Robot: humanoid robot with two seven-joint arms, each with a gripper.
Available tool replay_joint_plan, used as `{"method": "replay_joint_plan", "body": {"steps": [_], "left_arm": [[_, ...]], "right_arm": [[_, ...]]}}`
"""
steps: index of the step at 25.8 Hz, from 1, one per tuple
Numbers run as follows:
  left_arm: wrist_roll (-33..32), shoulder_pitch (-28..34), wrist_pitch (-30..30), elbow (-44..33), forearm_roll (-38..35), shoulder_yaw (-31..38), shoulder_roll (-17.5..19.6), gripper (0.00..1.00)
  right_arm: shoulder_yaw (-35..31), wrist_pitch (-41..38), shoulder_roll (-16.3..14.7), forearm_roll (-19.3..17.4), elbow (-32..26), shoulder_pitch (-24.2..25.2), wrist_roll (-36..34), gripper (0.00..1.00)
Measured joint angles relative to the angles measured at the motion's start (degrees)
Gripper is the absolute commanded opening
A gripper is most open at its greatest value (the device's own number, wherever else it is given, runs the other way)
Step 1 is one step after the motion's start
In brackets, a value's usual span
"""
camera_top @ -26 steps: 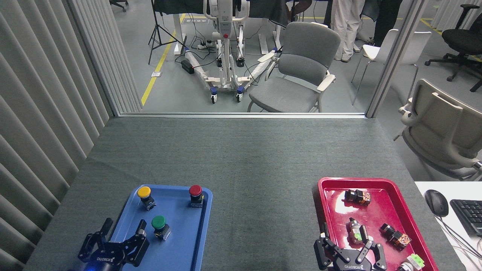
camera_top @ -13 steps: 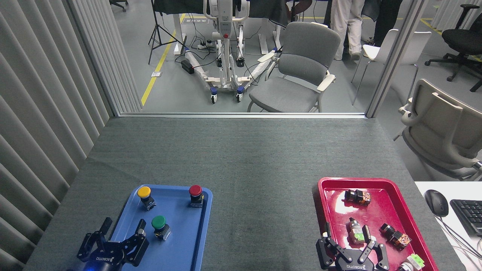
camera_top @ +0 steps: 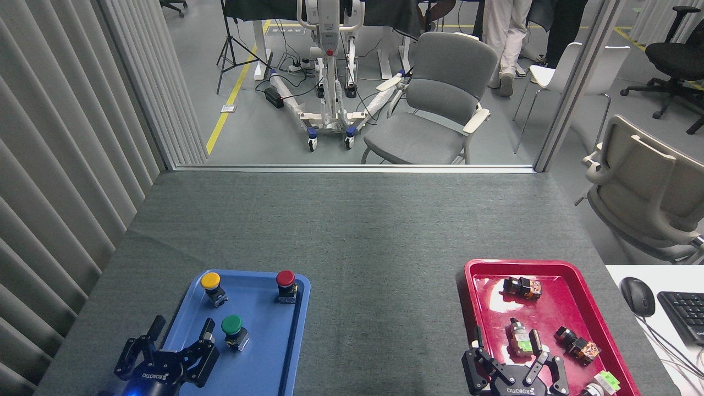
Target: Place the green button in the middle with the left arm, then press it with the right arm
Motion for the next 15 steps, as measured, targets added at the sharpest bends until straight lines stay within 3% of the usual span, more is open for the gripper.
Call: {"method": "replay_joint_plan", "body": {"steps": [15], "left_arm": [[0.2, 0.6, -0.9, 0.3, -0.2, -0.3, 0.4, 1.0]], "right_arm": [[0.0, -1.8, 0.0, 1.0, -0.3, 0.6, -0.5, 1.0]]}}
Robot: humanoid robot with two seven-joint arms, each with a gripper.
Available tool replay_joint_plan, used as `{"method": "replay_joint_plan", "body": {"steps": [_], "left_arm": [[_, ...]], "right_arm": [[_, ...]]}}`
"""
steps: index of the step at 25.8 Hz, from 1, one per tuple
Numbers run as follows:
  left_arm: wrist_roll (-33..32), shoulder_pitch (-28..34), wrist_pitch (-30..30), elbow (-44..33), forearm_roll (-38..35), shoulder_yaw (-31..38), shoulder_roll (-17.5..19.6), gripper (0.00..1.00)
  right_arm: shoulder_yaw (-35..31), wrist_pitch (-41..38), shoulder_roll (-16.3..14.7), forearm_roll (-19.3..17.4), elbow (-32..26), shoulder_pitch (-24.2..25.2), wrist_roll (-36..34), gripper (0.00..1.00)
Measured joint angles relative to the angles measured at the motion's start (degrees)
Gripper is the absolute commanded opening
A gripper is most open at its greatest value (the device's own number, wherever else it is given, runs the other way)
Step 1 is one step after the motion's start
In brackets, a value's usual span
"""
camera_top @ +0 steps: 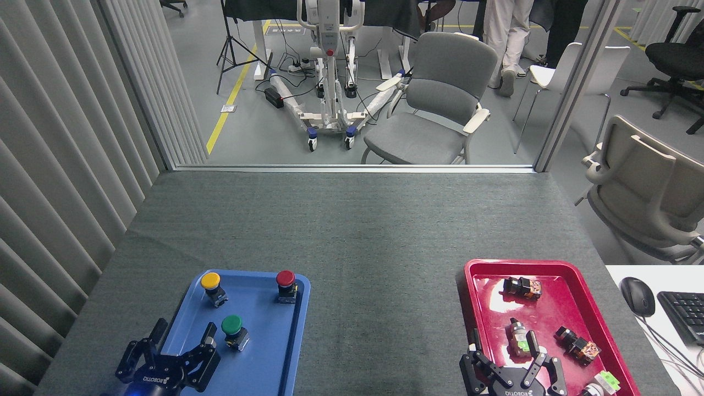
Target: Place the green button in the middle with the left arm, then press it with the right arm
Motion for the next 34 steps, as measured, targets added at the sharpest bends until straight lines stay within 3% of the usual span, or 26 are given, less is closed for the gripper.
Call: {"method": "replay_joint_plan", "body": {"steps": [28, 34], "left_arm": [[-0.4, -0.3, 0.5, 0.7, 0.1, 0.1, 0.1, 1.0], [-0.6, -1.1, -0.5, 4.9, -3.4, -2.4, 1.1, 0.99]], "right_arm": [[-0.1, -1.0, 0.5, 0.1, 0.0, -0.2, -0.8, 1.0], [-0.1, -1.0, 0.6, 0.3, 0.0, -0.3, -0.8, 1.0]]}}
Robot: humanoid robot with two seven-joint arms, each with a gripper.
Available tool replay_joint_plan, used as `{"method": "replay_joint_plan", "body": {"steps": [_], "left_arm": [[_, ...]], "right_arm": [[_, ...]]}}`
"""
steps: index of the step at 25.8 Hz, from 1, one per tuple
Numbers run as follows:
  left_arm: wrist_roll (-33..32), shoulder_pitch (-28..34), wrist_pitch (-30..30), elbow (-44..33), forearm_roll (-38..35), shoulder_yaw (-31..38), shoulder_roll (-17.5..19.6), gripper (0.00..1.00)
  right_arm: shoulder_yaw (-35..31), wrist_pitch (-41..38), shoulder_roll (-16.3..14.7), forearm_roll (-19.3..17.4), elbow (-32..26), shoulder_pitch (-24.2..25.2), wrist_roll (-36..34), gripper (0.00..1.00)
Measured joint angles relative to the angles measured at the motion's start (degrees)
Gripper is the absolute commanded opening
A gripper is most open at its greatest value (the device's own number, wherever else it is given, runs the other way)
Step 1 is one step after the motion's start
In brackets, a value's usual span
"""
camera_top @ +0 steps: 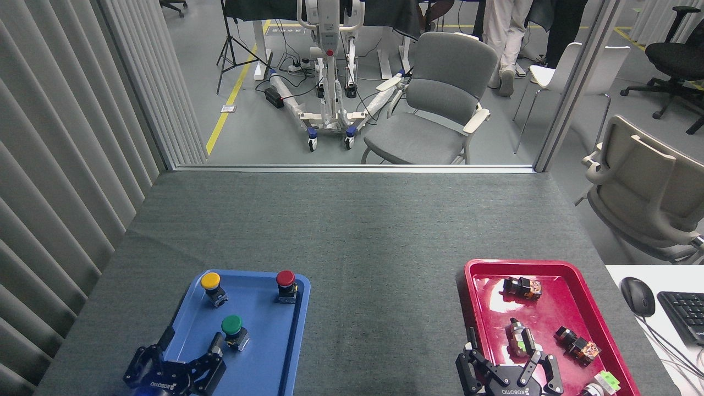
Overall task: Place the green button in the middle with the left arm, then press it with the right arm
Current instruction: 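Close the left gripper around the green button on the blue tray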
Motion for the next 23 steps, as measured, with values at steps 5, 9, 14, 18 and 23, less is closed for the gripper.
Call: {"method": "replay_joint_plan", "body": {"steps": [5, 9, 14, 18, 23], "left_arm": [[0.2, -4.1, -1.9, 9.3, -5.5, -2.5, 0.5, 0.99], [0.6, -6.6, -3.2, 12.7, -6.4, -3.0, 0.6, 0.99], [0.4, -9.5, -3.6, 15.4, -6.7, -4.0, 0.5, 0.99], [0.3, -12.2, -3.5, 18.1, -6.8, -5.5, 0.3, 0.97], [0.4, -13.9, -3.1, 20.3, -6.8, -5.9, 0.2, 0.3]], "right_arm": [[0.0, 0.0, 0.1, 0.1, 0.1, -0.1, 0.0, 1.0], [0.0, 0.0, 0.1, 0.4, 0.1, -0.1, 0.1, 1.0], [0.0, 0.0, 0.2, 0.7, 0.1, -0.1, 0.1, 1.0], [0.0, 0.0, 0.2, 0.8, 0.1, -0.2, 0.1, 1.0], [0.0, 0.0, 0.3, 0.8, 0.2, -0.2, 0.2, 1.0]]}}
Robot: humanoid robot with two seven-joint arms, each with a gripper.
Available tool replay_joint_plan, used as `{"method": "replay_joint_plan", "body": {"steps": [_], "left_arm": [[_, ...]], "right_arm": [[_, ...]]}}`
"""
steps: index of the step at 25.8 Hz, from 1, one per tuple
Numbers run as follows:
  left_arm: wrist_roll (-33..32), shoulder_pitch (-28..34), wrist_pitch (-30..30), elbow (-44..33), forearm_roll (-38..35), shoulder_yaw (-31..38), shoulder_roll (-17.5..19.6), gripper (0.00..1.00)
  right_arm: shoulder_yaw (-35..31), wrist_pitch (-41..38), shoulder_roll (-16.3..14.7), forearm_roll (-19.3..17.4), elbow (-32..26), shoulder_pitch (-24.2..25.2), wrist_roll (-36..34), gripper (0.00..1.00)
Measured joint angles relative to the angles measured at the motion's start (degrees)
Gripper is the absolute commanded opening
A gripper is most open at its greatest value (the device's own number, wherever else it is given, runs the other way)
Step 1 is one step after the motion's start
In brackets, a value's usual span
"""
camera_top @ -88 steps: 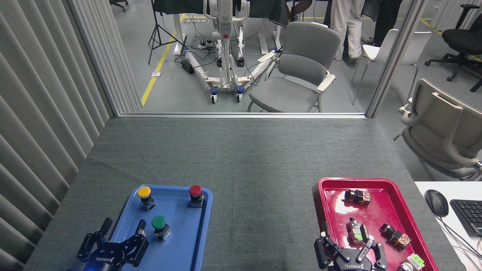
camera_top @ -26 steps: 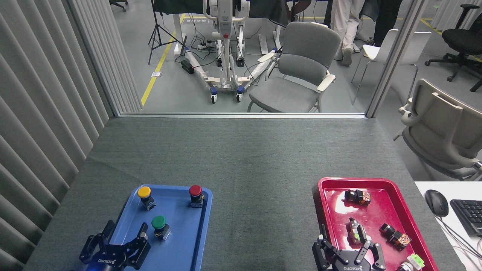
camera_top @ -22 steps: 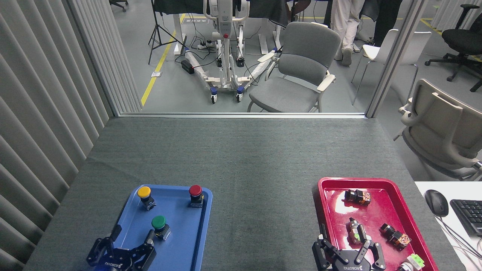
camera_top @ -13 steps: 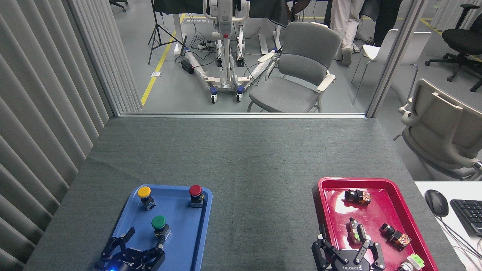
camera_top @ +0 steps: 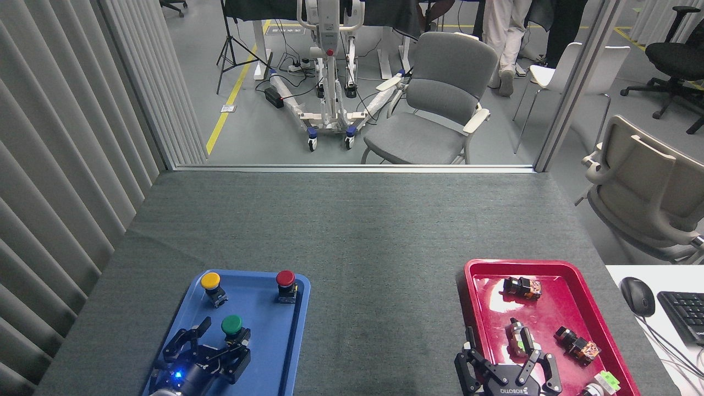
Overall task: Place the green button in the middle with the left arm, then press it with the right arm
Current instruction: 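Close the left gripper around the green button on the blue tray, then carry the green button with the left gripper toward the table middle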
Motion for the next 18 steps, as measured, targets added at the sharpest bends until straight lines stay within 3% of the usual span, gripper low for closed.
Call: {"method": "replay_joint_plan", "body": {"steps": [4, 5, 13, 18], "left_arm": [[0.2, 0.0, 0.0, 0.7, -0.1, -0.1, 0.4, 0.03], [0.2, 0.1, -0.1, 0.8, -0.2, -0.1, 0.5, 0.0], [0.5, 0.2, -4.3, -3.8, -0.1, -1.2, 0.0, 0.0], [0.6, -4.2, -3.4, -5.5, -0.8, -10.4, -6.0, 0.0]], "right_arm": [[0.0, 0.0, 0.1, 0.0, 0.0, 0.0, 0.0, 1.0], [0.0, 0.0, 0.1, 0.0, 0.1, 0.0, 0.0, 1.0], [0.0, 0.0, 0.2, 0.0, 0.1, 0.0, 0.0, 1.0], [0.0, 0.1, 0.2, 0.0, 0.2, 0.0, 0.0, 1.0]]}}
